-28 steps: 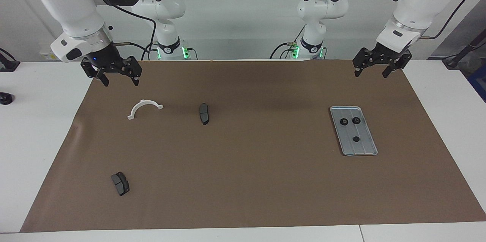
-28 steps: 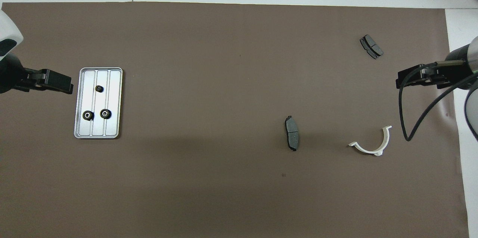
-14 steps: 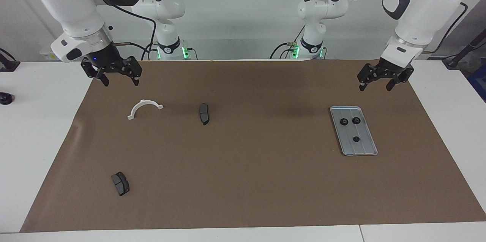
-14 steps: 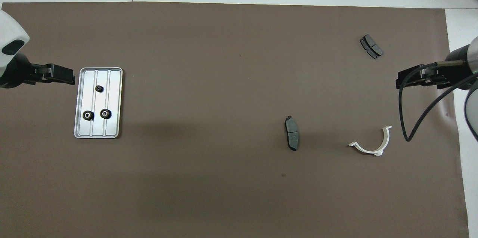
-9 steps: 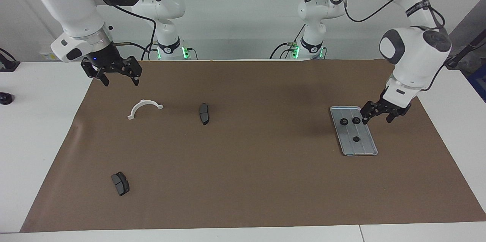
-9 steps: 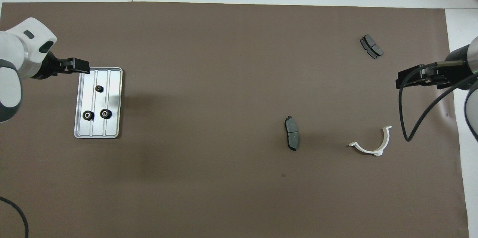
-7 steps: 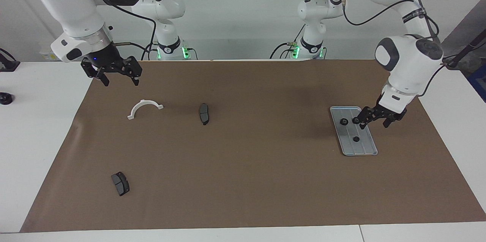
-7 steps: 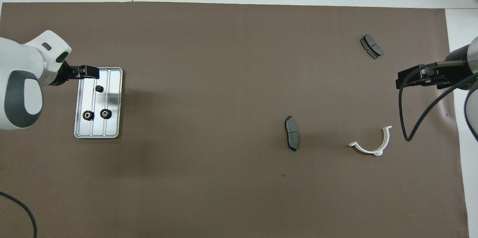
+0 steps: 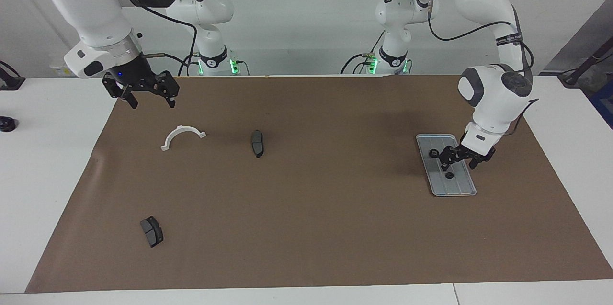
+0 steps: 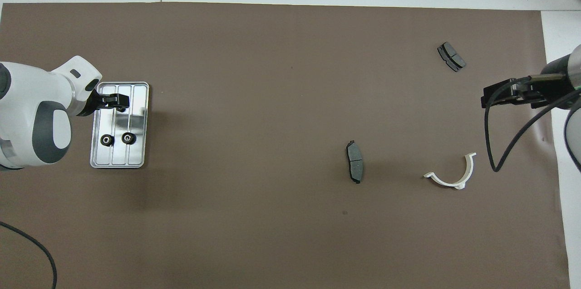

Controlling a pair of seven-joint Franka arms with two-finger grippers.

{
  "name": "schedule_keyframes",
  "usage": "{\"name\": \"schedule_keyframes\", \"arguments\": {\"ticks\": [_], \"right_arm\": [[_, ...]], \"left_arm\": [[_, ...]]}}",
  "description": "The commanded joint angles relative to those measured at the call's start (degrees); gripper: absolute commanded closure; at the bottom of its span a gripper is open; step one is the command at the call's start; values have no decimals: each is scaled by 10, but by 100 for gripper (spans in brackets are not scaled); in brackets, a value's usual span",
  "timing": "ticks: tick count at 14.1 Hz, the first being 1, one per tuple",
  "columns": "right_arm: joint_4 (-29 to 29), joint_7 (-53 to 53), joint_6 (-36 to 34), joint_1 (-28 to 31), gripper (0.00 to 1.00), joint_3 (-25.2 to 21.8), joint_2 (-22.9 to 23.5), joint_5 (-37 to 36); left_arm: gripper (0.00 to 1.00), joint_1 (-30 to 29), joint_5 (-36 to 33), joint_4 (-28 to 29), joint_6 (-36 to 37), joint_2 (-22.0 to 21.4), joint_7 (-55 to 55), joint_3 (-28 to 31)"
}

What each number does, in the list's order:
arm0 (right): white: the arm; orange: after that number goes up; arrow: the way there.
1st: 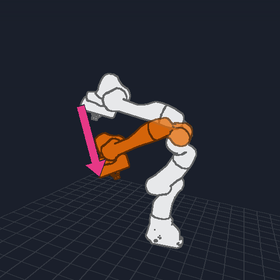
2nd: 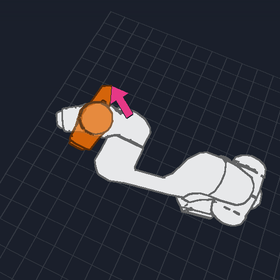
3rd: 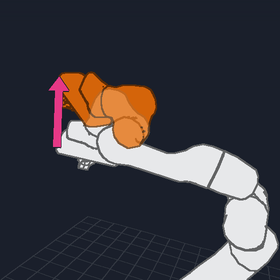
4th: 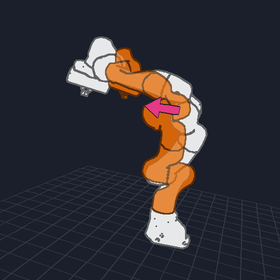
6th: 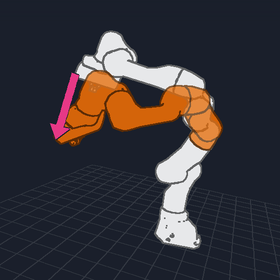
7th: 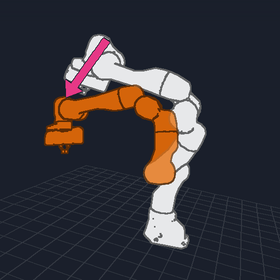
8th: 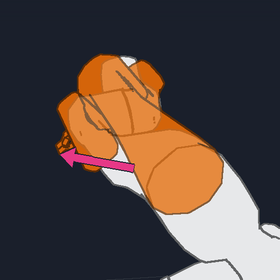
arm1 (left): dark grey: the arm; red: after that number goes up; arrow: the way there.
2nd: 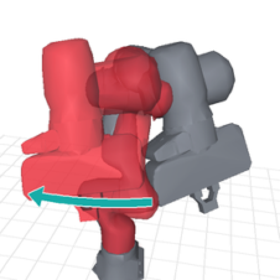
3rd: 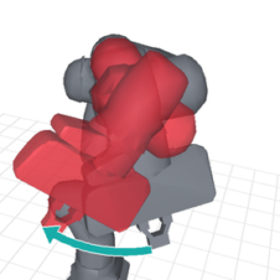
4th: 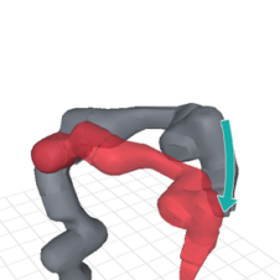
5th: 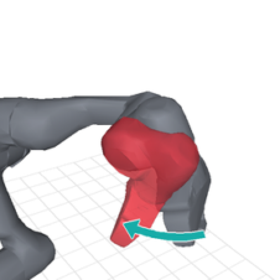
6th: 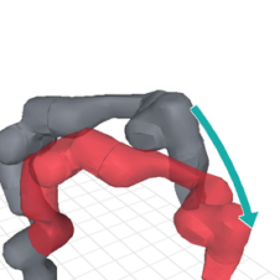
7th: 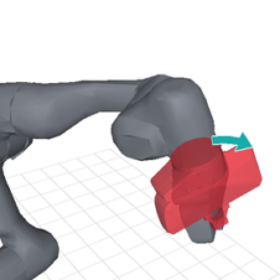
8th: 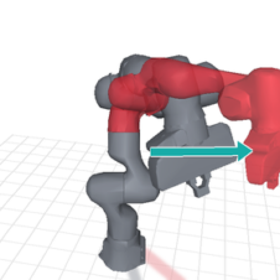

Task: Place bearing gear from tray to pile
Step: 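Lower the left gripper onto the tray and grasp a black gear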

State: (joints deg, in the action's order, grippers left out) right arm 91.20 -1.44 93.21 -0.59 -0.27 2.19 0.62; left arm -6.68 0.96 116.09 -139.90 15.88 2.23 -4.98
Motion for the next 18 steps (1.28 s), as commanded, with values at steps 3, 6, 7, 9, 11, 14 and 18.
{"name": "schedule_keyframes", "arguments": {"ticks": [3, 6, 7, 9, 11, 14, 18], "right_arm": [[13, 8, -2, 2, 0, 1, -13, 9], [13, 8, -2, 2, 0, 1, -13, 9], [13, 8, -2, 2, 0, 1, -13, 9], [13, 8, -2, 2, 0, 1, -13, 9], [13, 8, -2, 2, 0, 1, -13, 9], [13, 8, -2, 2, 0, 1, -13, 9], [13, 8, -2, 2, 0, 1, -13, 9]], "left_arm": [[46, -18, -3, 9, -49, 23, -1, -5], [47, -14, -3, 11, -49, 24, -3, -5], [47, -11, -3, 17, -49, 22, -9, -5], [51, -8, -3, 22, -51, 21, -23, -5], [69, -9, -3, 22, -51, 21, -22, -5], [100, -9, -3, 19, -50, 22, -17, -5], [100, -7, -3, -12, -4, 15, -16, -6]]}}
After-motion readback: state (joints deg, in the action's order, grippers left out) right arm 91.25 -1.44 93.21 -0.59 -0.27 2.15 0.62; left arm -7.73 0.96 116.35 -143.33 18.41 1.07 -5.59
